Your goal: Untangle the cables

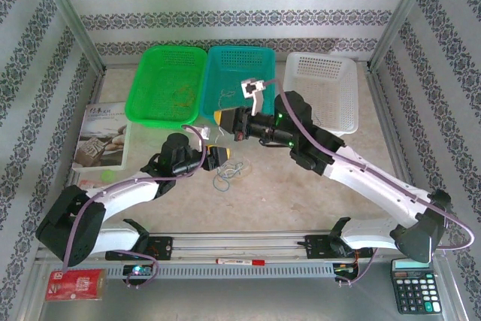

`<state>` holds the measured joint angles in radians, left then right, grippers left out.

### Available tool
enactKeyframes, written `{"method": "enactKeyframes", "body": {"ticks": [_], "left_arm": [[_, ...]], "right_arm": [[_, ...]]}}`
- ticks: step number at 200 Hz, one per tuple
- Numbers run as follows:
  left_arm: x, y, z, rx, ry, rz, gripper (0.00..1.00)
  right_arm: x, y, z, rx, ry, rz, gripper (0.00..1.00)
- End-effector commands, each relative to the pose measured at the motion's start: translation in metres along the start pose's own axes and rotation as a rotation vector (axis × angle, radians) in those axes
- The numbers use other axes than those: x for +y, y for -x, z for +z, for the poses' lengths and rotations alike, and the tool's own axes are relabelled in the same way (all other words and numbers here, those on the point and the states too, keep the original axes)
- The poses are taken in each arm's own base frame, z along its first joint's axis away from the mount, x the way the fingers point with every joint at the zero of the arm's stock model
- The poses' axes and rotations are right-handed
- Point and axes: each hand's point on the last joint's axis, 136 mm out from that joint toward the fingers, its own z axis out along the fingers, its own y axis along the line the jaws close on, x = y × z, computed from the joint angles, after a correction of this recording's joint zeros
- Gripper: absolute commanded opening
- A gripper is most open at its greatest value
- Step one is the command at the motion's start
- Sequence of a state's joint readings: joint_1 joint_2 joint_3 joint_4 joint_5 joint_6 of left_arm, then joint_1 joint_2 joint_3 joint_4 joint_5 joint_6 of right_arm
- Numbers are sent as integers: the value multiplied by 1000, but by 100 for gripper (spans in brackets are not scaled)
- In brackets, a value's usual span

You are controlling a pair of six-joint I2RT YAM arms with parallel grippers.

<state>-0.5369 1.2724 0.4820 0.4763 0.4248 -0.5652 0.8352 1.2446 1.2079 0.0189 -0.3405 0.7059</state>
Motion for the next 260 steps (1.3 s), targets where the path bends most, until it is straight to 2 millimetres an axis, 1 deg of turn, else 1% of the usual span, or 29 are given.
{"method": "enactKeyframes", "body": {"ticks": [1,15,35,51,65,74,88,105,115,120,147,155,165,174,179,201,218,225,238,244,252,260], "left_arm": [[-10,4,3,-35,-49,13,46],[-8,1,4,-30,-49,3,45],[-6,-3,3,-28,-49,-9,46],[-6,-4,1,-31,-48,-12,50],[-7,-3,-1,-35,-50,-16,58],[-9,-2,-3,-40,-54,-19,63],[-11,0,-7,-52,-57,-21,74],[-10,2,-13,-66,-40,-22,91],[-9,3,-17,-77,-29,-23,99],[-10,4,-20,-83,-26,-22,100],[-14,10,-33,-113,-12,-22,100],[-14,12,-36,-119,-8,-23,100],[-16,14,-41,-130,-6,-24,100],[-17,17,-45,-142,-2,-29,100],[-18,18,-47,-148,-1,-30,100],[-23,25,-55,-179,-2,-41,100],[-26,31,-61,-200,-1,-48,100],[-27,34,-64,-208,3,-53,100],[-29,37,-67,-218,3,-57,100],[-30,39,-68,-222,6,-62,100],[-31,41,-71,-232,8,-66,100],[-31,43,-72,-236,11,-69,100]], "right_arm": [[29,36,-7,-81,85,-27,0],[33,49,-9,-106,91,-39,0],[34,73,-12,-155,89,-53,0],[31,94,-15,-198,77,-62,0],[25,112,-16,-239,55,-77,0],[17,122,-16,-262,33,-82,0],[1,138,-16,-301,-4,-84,0],[-23,157,-14,-339,-47,-72,0],[-37,165,-12,-348,-61,-60,0],[-43,169,-10,-351,-67,-59,0],[-78,184,4,-348,-109,-60,0],[-88,186,7,-347,-124,-56,0],[-103,187,14,-338,-142,-54,0],[-121,186,22,-326,-167,-50,0],[-127,186,23,-324,-176,-48,0],[-165,177,40,-287,-225,-39,0],[-195,167,52,-243,-279,-43,1],[-208,161,56,-218,-303,-39,6],[-227,150,63,-172,-338,-35,24],[-236,144,64,-150,-354,-30,30],[-243,137,65,-124,-369,-30,40],[-246,132,66,-107,-374,-30,44]]}}
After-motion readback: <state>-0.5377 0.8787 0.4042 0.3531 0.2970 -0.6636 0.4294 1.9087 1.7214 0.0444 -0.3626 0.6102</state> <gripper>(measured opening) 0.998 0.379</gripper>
